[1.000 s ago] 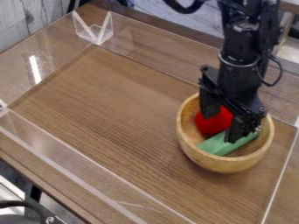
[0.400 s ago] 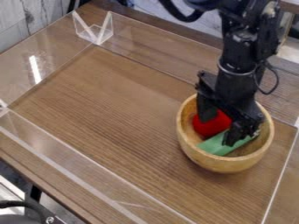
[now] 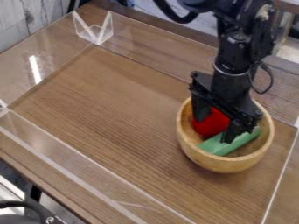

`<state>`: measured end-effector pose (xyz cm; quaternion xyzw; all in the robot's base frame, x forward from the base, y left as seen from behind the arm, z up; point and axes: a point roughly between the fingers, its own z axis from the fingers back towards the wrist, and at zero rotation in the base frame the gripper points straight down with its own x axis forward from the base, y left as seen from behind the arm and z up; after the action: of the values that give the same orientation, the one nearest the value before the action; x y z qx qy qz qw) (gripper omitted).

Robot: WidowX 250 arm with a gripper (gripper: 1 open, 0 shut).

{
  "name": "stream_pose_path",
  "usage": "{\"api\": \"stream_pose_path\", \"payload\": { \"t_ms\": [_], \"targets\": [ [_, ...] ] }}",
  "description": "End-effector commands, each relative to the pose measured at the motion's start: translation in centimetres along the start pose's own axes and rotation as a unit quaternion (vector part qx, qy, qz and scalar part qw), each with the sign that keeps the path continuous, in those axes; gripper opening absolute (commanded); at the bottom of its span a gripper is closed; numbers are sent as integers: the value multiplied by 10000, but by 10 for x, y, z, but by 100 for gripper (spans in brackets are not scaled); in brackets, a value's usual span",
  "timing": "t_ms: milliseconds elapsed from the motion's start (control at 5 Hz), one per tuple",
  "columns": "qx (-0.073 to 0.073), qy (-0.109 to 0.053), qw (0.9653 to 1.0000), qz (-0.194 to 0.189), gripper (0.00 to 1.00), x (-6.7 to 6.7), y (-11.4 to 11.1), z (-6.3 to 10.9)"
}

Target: Move the red fruit to the left

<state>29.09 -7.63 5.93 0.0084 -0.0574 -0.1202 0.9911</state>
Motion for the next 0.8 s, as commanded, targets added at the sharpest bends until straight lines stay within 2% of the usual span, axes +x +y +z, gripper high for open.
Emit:
{"api": "stream_pose_path", "payload": {
  "t_ms": [0, 200, 400, 600],
  "targets": [
    [29, -326, 9993, 157, 0, 4, 10, 28],
    [78, -524, 9977, 415, 0, 2, 27, 52],
    [181, -663, 9920, 1057, 0, 1, 48, 70],
    [211, -637, 9886, 1346, 0, -1, 43, 67]
  ]
}}
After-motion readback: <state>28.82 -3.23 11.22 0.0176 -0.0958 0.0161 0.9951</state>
